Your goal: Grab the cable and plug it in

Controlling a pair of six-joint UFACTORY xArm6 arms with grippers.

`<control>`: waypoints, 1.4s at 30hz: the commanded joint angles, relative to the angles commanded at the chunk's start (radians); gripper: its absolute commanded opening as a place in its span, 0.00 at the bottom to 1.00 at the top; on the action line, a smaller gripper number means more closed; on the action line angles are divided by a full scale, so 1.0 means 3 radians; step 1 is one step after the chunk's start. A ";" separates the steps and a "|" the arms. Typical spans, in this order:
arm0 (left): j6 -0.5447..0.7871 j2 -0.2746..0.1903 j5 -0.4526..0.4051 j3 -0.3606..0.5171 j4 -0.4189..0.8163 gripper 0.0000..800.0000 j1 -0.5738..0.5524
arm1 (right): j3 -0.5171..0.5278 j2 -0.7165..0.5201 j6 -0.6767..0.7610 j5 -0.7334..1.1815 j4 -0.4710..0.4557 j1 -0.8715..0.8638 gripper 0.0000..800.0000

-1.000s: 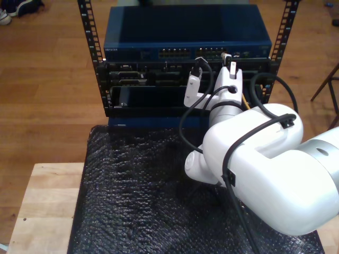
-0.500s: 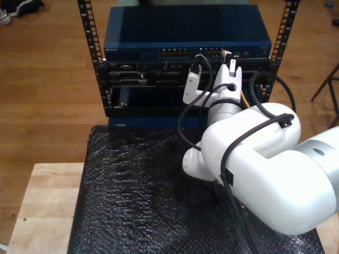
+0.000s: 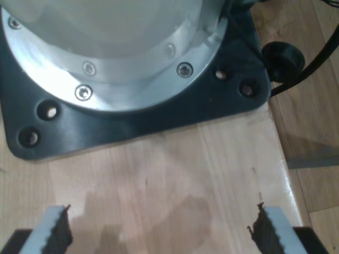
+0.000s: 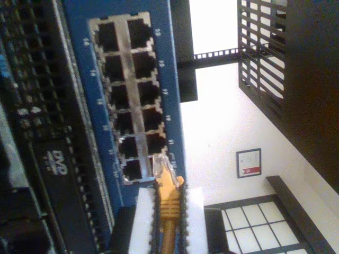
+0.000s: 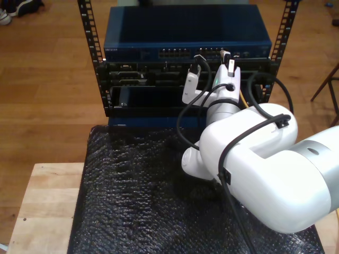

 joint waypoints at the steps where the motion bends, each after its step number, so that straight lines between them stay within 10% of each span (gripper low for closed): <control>1: 0.0000 0.0000 0.0000 0.0000 0.0000 1.00 0.0000 | 0.0000 0.0005 0.0000 0.0000 0.0000 0.0000 0.00; 42: 0.0000 0.0000 0.0000 0.0000 0.0000 1.00 0.0000 | -0.0077 0.0051 -0.0005 -0.0066 0.0077 0.0000 0.00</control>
